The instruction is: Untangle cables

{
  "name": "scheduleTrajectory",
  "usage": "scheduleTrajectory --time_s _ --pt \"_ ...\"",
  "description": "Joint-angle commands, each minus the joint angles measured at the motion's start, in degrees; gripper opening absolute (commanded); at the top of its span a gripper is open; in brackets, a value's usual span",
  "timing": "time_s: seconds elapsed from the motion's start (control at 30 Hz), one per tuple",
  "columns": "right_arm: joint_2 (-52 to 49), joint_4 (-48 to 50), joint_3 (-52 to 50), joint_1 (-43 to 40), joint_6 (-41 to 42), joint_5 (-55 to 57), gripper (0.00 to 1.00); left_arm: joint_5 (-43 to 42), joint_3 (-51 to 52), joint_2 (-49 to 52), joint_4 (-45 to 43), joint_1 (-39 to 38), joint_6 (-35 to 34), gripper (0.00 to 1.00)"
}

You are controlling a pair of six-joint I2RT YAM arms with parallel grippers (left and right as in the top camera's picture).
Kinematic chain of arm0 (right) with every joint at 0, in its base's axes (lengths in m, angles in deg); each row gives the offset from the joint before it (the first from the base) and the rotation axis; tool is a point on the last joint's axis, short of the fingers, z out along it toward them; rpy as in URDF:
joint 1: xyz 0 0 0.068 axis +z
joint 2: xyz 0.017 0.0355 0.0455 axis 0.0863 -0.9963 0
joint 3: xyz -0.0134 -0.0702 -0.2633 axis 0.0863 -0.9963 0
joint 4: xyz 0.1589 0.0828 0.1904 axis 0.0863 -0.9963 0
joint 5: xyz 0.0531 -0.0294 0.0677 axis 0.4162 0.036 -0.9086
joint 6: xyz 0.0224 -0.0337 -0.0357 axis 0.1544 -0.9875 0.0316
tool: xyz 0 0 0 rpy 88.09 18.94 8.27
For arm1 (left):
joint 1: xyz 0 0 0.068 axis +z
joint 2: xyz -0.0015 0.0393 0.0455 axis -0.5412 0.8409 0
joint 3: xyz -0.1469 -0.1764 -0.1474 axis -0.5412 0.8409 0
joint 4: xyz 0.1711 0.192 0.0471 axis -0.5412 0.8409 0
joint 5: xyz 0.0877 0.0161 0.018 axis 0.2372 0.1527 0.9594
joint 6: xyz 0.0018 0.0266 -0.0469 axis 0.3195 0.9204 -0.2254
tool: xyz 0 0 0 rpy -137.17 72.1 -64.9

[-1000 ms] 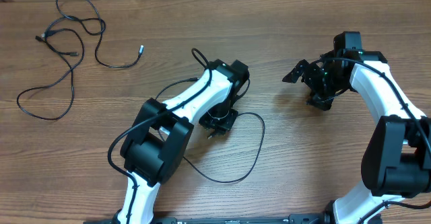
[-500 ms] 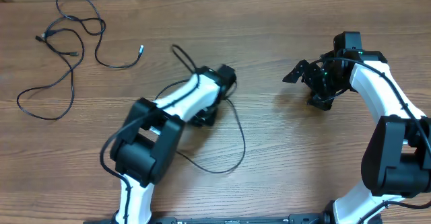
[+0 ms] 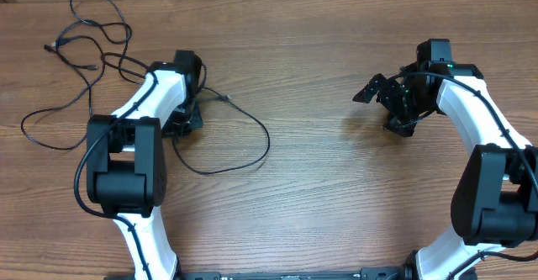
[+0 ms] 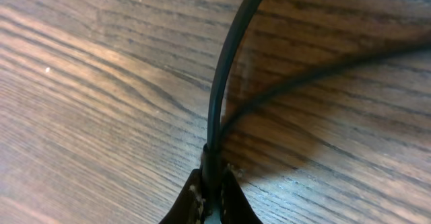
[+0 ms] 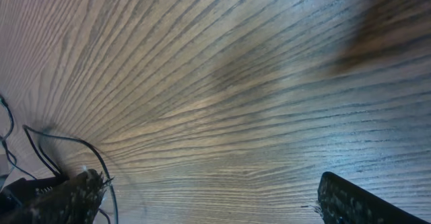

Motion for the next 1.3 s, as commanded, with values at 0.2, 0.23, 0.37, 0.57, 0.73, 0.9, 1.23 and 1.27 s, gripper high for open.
scheduleTrajectory --time_s 0.2,0.23,0.37,0.57,0.73,0.9,1.23,1.27 --pt "0.04 0.92 0.98 0.15 -2.78 1.51 1.00 -7.82 -3.72 -2.69 2.03 0.96 3.93 0.04" --pt "0.04 0.90 0.98 0.15 -3.63 1.60 1.00 -8.76 -4.11 -4.33 1.95 0.96 3.93 0.04" --pt "0.04 0.85 0.98 0.15 -4.87 3.89 1.00 -13.97 -4.76 -12.07 0.39 1.11 3.89 0.05" --pt "0.04 0.87 0.98 0.15 -4.87 4.48 1.00 -14.67 -4.76 -17.09 0.81 1.07 3.87 1.00" --pt "0.04 2.08 0.98 0.15 -3.26 4.48 1.00 -14.64 -4.74 -16.87 0.72 1.07 3.87 1.00" --pt "0.04 5.22 0.98 0.15 -3.30 4.46 1.00 -14.64 -4.74 -16.87 0.72 1.07 3.87 1.00" --pt "0.04 5.42 0.98 0.15 -3.30 4.46 1.00 -14.64 -4.74 -16.87 0.72 1.07 3.87 1.00" --pt "0.04 5.42 0.98 0.15 -3.30 4.46 1.00 -14.64 -4.74 -16.87 0.72 1.07 3.87 1.00"
